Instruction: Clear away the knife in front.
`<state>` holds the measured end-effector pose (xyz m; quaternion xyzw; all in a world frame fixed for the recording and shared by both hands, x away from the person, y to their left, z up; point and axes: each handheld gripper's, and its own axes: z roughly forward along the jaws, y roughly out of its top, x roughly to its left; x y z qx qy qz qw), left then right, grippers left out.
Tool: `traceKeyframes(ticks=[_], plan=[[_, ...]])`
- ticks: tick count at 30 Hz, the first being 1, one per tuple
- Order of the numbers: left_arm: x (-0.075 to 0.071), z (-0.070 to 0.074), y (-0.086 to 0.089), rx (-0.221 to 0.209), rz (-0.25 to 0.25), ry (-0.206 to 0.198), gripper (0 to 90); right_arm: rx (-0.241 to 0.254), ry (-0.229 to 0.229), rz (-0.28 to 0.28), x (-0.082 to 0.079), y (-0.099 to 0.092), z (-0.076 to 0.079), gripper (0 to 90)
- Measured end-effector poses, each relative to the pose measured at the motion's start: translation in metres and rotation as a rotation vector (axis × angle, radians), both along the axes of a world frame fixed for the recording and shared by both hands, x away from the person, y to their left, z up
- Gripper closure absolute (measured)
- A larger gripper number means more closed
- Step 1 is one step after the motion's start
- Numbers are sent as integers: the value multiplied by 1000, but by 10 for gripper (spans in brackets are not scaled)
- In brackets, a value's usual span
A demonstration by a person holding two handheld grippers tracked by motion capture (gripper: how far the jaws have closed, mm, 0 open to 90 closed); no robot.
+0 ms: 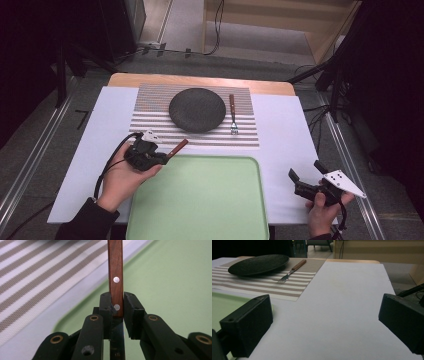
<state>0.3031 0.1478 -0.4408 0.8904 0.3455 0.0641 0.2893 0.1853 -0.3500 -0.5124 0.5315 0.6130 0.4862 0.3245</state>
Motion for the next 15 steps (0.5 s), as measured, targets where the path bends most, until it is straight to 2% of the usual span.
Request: traceKeyframes(ticks=[5, 10, 15], plan=[[-13, -5, -2, -14, -7, 26, 771, 0, 0, 1, 0, 0, 0, 0], [-22, -11, -3, -12, -8, 40, 771, -4, -1, 2, 0, 0, 0, 0], [-30, -17, -1, -28, 2, 50, 770, -4, -1, 1, 0, 0, 0, 0]])
